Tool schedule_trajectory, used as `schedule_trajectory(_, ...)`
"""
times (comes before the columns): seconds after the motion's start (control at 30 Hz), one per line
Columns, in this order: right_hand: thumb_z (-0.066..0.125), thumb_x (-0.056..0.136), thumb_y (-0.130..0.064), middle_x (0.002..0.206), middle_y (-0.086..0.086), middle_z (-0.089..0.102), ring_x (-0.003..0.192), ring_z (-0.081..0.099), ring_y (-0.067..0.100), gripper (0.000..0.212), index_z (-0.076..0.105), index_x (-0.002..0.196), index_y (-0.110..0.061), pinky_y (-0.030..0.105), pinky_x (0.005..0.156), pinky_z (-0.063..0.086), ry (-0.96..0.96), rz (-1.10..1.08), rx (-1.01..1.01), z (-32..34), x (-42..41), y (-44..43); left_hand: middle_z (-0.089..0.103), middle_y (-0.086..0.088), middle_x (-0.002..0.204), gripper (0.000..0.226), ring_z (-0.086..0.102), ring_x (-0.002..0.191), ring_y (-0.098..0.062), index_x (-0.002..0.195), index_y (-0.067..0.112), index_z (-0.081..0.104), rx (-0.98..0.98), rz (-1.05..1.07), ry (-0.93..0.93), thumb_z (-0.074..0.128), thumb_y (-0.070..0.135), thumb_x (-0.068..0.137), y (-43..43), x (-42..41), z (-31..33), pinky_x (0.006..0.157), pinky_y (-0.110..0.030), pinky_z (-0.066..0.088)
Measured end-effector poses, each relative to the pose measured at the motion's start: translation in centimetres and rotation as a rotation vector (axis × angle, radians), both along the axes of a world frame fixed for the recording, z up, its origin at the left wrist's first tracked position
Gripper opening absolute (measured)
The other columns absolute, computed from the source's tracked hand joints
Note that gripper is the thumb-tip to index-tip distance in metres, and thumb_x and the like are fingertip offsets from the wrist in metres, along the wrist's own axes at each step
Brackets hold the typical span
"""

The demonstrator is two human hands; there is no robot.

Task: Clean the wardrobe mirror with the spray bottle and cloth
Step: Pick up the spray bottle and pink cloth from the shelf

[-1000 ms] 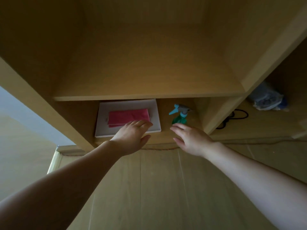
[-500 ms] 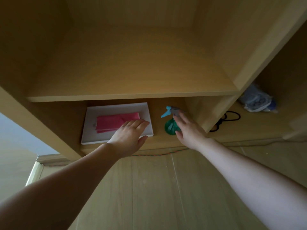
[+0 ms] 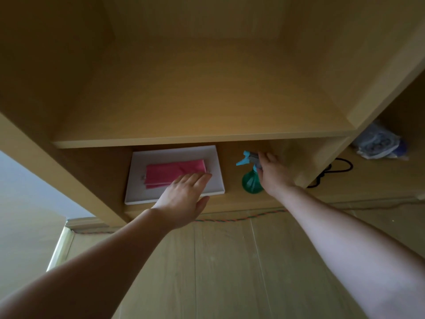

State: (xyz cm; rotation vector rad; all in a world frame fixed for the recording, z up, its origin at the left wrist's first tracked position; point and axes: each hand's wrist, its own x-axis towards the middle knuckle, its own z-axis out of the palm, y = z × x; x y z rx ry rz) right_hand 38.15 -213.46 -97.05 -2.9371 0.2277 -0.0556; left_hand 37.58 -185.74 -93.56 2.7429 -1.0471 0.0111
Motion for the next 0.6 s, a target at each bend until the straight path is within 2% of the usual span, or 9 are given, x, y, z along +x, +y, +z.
schedule_trajectory(0.1, 0.047, 0.098, -0.020, 0.134, 0.011, 0.049, 0.109, 0.055, 0.032, 0.043, 0.041, 0.141, -0.013, 0.039, 0.084, 0.048, -0.046, -0.031, 0.078, 0.0, -0.3, 0.2, 0.044, -0.007, 0.143, 0.058, 0.041, 0.130, -0.026, 0.145, 0.014, 0.033, 0.001, 0.002, 0.015, 0.050, 0.035, 0.093, 0.2, -0.1, -0.1, 0.108, -0.036, 0.029)
schedule_trajectory(0.23, 0.049, 0.098, -0.020, 0.124, 0.010, 0.054, 0.101, 0.058, 0.031, 0.033, 0.049, 0.130, -0.013, 0.037, 0.076, 0.047, -0.016, -0.004, 0.103, 0.4, -1.2, 0.6, 0.040, -0.005, 0.146, 0.059, 0.037, 0.133, -0.023, 0.146, 0.016, 0.029, -0.007, -0.013, 0.022, 0.048, 0.036, 0.094, -0.1, -0.2, 0.0, 0.110, -0.033, 0.025)
schedule_trajectory(0.43, 0.053, 0.096, -0.013, 0.125, 0.011, 0.056, 0.104, 0.059, 0.033, 0.035, 0.053, 0.131, -0.007, 0.046, 0.084, 0.048, -0.045, 0.215, 0.203, 2.4, -3.8, 2.4, 0.042, -0.005, 0.144, 0.062, 0.041, 0.129, -0.023, 0.146, 0.015, 0.030, -0.056, -0.047, 0.006, 0.050, 0.037, 0.092, -1.2, -0.4, 0.5, 0.108, -0.034, 0.029)
schedule_trajectory(0.6, 0.059, 0.092, -0.010, 0.102, 0.008, 0.061, 0.088, 0.060, 0.029, 0.025, 0.061, 0.117, -0.007, 0.030, 0.066, 0.038, -0.114, 0.415, 0.263, 4.1, -6.3, 5.0, 0.043, -0.007, 0.144, 0.067, 0.042, 0.129, -0.025, 0.146, 0.013, 0.028, -0.085, -0.050, -0.014, 0.055, 0.040, 0.091, -2.0, -1.0, 1.2, 0.107, -0.032, 0.029)
